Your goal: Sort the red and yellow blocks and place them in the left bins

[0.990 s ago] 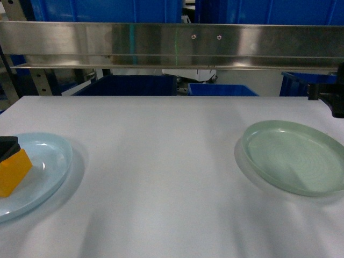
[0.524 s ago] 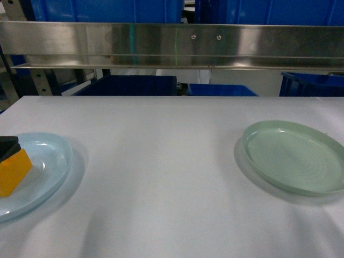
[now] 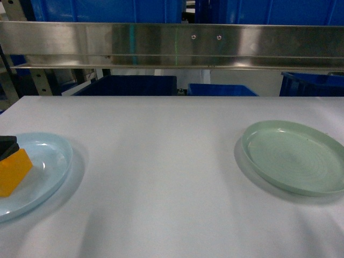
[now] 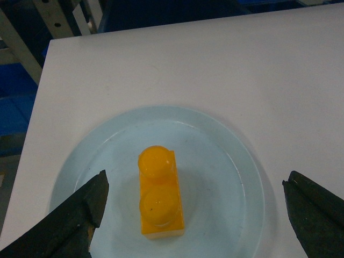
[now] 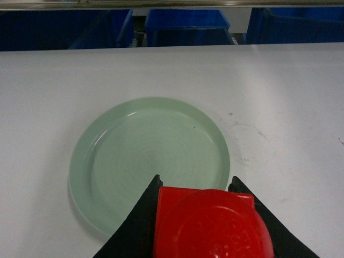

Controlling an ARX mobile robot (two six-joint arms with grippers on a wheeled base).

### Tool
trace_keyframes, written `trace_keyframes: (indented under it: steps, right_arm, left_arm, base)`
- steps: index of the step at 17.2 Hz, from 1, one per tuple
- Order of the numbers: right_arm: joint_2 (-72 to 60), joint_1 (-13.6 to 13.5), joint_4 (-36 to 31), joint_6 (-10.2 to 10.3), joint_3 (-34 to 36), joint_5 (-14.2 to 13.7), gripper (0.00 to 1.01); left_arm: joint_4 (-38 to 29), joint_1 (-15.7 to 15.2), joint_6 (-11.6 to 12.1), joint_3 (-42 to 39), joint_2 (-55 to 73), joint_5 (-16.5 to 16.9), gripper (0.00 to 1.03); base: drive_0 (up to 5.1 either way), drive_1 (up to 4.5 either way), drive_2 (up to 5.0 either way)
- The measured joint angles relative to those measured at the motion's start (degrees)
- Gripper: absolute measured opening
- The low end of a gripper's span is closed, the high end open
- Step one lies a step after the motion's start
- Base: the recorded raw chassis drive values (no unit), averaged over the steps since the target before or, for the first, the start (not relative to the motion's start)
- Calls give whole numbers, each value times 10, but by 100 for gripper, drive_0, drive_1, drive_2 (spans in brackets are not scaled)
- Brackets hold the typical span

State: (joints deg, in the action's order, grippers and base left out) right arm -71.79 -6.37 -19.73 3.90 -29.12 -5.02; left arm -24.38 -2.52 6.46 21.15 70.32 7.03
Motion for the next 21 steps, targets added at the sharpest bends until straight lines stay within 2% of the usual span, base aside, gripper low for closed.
trace_keyframes:
  steps: [7, 21]
  right_arm:
    - [27, -15, -9, -5, 30, -20, 28]
    - [4, -15, -13, -5, 18, -20, 28]
  left_arm:
    - [0, 0, 0, 0, 0, 0, 98]
    - [0, 0, 0, 0, 0, 0, 98]
  base:
    - [0, 0, 0]
    - [0, 0, 0]
